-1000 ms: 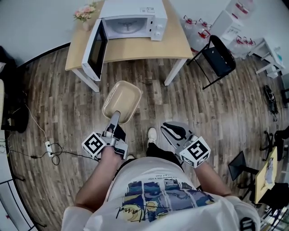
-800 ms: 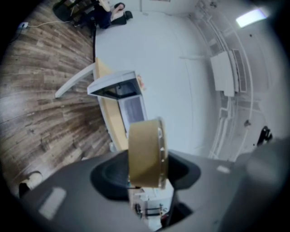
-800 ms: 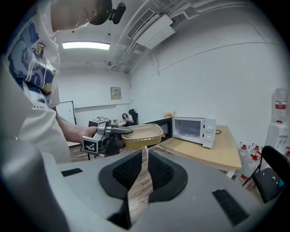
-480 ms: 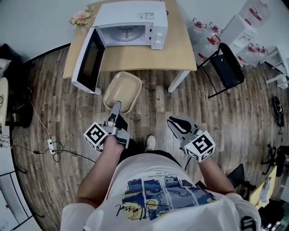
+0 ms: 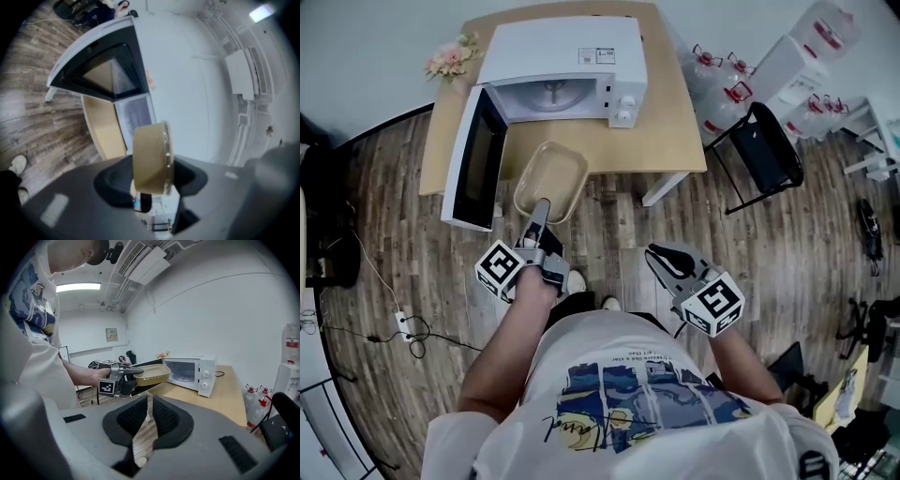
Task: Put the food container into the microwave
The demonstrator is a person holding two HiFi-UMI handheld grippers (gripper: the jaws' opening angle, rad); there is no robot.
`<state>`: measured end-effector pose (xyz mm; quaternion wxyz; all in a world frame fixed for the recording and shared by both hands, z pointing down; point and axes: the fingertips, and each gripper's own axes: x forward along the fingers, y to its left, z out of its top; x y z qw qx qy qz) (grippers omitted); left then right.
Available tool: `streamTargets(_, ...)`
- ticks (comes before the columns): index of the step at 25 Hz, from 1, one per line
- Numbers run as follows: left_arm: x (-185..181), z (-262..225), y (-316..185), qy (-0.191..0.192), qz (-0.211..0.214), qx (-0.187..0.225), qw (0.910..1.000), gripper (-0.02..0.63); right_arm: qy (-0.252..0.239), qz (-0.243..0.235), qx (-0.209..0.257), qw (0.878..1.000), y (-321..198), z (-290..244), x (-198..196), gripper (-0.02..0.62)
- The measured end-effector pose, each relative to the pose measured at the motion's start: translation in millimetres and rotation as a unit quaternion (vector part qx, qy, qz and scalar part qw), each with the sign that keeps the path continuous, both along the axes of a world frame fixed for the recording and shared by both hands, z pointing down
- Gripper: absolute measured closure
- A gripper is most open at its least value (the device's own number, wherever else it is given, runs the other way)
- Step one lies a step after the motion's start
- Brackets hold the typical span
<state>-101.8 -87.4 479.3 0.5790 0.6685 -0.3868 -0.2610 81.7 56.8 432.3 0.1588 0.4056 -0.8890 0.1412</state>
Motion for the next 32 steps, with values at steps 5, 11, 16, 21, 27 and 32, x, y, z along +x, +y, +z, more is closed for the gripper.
streamTargets(5, 4.1, 15.4, -52.7, -0.01, 0.011, -0.016, 0.9998, 0.391, 0.006, 0.024, -0.004, 1.0, -41.0, -0.6, -0.3, 0.563)
streamTargets(11, 10.2, 40.0, -114.8, -0.021, -0.004, -0.026, 0.9994, 0.391, -0.007, 0.008, -0.02, 1.0, -80.1, 13.8, -5.4, 0.563)
streamTargets(16, 20.4, 50.2, -170.2, -0.016, -0.037, -0.024, 0.9989, 0.391, -0.003, -0.037, -0.026, 0.999, -125.4, 18.2, 11.3, 0.565)
streamTargets(21, 29.0, 58.3, -210.8, -0.022, -0.07, -0.029, 0.9969, 0.391, 0.011, -0.085, -0.014, 0.996, -173.8, 8.0, 37.3, 0.565)
streamTargets(27, 44.9, 73.1, -254.0, -0.021, -0.099, -0.036, 0.9942, 0.391, 0.005, -0.099, -0.015, 0.995, -213.0, 9.3, 71.1, 0.566)
streamTargets(32, 52.6, 89.1, -286.5, -0.02, -0.121, -0.045, 0.9915, 0.391, 0.008, -0.104, -0.011, 0.994, -234.9, 8.1, 98.5, 0.566)
